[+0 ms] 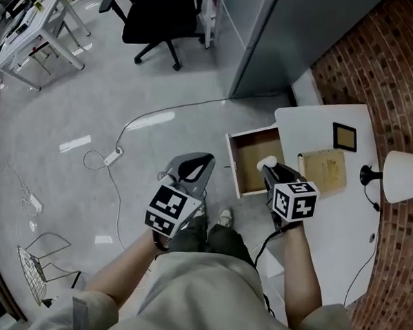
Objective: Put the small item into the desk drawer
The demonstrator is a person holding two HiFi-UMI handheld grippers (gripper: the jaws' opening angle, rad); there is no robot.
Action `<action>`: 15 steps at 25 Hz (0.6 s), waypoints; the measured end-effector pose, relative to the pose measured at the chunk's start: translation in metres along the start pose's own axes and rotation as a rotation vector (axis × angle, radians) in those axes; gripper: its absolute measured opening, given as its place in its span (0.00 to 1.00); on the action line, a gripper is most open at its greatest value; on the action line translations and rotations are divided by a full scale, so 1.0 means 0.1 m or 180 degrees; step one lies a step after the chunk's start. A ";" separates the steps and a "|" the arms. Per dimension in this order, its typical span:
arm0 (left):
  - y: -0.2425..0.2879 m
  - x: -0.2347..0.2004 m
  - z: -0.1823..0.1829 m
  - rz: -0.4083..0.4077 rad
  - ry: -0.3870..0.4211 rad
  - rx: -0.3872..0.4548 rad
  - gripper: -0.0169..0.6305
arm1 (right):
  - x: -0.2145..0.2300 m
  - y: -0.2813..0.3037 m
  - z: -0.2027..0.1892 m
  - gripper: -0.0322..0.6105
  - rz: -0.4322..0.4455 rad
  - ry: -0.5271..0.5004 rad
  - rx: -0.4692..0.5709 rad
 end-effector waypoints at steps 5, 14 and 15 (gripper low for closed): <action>0.40 -0.16 -0.32 0.0022 -0.0178 -0.0162 0.03 | 0.19 0.60 -0.42 0.23 0.0132 0.0172 -0.0436; 1.09 -0.42 -1.14 0.0111 -0.0569 -0.0480 0.03 | 0.48 1.60 -1.19 0.23 0.0224 0.0230 -0.1134; 1.15 -0.44 -1.23 0.0107 -0.0590 -0.0511 0.03 | 0.52 1.71 -1.27 0.23 0.0215 0.0217 -0.1197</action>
Point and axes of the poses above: the fingertips, and each gripper's own axes: y forward along the fingers, x to its right, z out of its top, the point moved 1 cm from there along -y, backward along the fingers, and after that the axes turned 7 degrees about -y, right-handed, at the moved point
